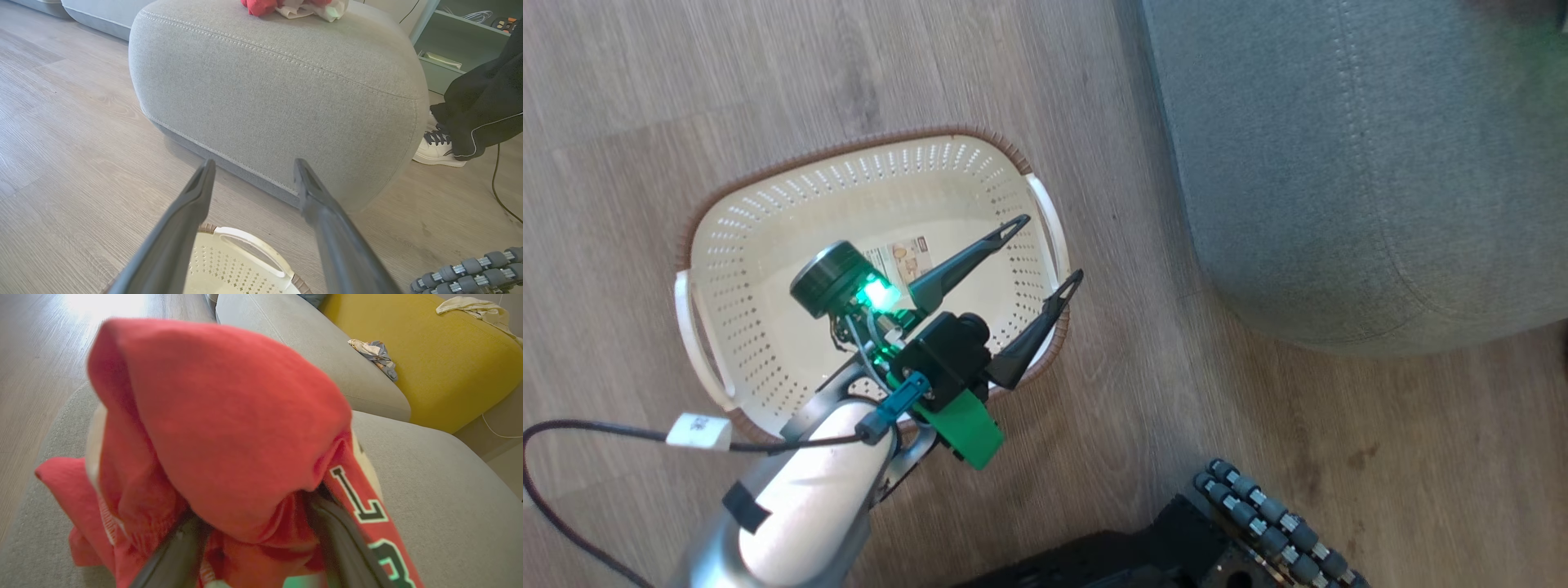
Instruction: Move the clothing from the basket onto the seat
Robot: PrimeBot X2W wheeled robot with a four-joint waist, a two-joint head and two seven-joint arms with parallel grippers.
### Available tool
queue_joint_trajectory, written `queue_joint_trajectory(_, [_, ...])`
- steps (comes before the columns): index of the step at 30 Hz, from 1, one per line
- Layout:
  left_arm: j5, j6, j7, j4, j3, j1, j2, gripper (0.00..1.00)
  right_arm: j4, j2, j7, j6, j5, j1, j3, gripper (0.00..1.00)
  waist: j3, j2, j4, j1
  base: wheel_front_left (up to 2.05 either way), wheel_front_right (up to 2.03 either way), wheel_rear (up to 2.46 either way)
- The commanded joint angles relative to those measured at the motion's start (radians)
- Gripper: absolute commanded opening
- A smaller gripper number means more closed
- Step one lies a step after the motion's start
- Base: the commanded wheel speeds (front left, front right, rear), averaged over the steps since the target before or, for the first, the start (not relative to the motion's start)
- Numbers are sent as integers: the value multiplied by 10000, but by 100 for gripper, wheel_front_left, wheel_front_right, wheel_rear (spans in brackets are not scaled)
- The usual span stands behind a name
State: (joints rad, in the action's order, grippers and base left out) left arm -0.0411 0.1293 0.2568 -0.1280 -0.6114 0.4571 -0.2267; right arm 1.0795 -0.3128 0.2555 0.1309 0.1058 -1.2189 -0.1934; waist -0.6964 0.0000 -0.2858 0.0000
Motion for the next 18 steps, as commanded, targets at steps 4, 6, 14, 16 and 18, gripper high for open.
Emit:
queue_joint_trajectory(4, [23, 10, 49, 293, 150, -62, 202, 100, -274, -130, 62, -2, 9, 151, -33, 100, 545, 0, -27, 0, 0, 0, 0])
queue_joint_trajectory(6, [16, 10, 49, 282, 109, -88, 248, 100, -264, -127, 62, -2, -43, 206, -32, 100, 669, 0, -45, 0, 0, 0, 0])
queue_joint_trajectory(14, [-94, 12, 49, 139, -108, -348, 657, 100, -21, -490, 62, -2, -235, 746, 365, 100, 1915, 0, -208, 0, 0, 0, 0])
queue_joint_trajectory(16, [-110, 12, 49, 122, -107, -460, 742, 100, -75, -564, 62, -2, -310, 874, 560, 100, 2224, 0, -291, 0, 0, 0, 0])
queue_joint_trajectory(18, [-113, 12, 49, 101, -129, -586, 803, 100, -198, -617, 62, -2, -440, 987, 723, 100, 2562, 0, -372, 0, 0, 0, 0])
